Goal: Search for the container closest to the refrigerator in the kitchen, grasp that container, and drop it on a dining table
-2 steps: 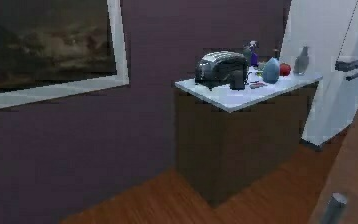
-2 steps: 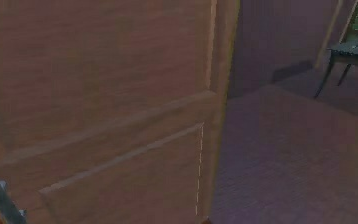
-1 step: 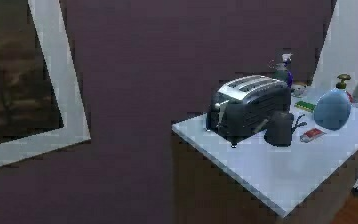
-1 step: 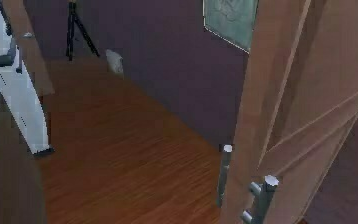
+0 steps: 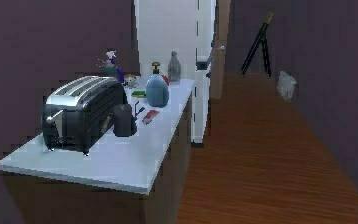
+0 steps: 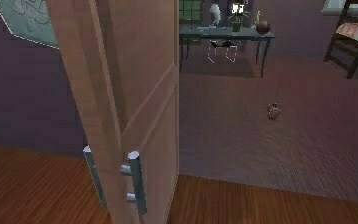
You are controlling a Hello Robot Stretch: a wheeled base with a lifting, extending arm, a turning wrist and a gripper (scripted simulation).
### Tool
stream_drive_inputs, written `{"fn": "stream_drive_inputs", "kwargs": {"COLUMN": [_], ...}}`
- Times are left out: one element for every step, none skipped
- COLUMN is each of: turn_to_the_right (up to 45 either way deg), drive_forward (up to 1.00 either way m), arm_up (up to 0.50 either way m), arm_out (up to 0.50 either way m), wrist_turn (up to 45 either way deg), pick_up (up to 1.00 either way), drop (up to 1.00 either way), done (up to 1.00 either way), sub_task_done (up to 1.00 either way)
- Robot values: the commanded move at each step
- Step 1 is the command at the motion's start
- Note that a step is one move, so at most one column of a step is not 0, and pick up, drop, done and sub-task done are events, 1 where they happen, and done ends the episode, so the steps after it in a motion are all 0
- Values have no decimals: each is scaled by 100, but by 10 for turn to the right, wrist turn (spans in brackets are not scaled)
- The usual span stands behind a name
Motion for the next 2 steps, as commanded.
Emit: {"fn": "stream_drive_inputs", "kwargs": {"turn_to_the_right": [150, 0], "drive_forward": [0, 100], "arm_up": [0, 0], "arm_out": [0, 0], "wrist_turn": [0, 0], "pick_up": [0, 0], "drop": [0, 0], "done": [0, 0], "sub_task_done": [0, 0]}}
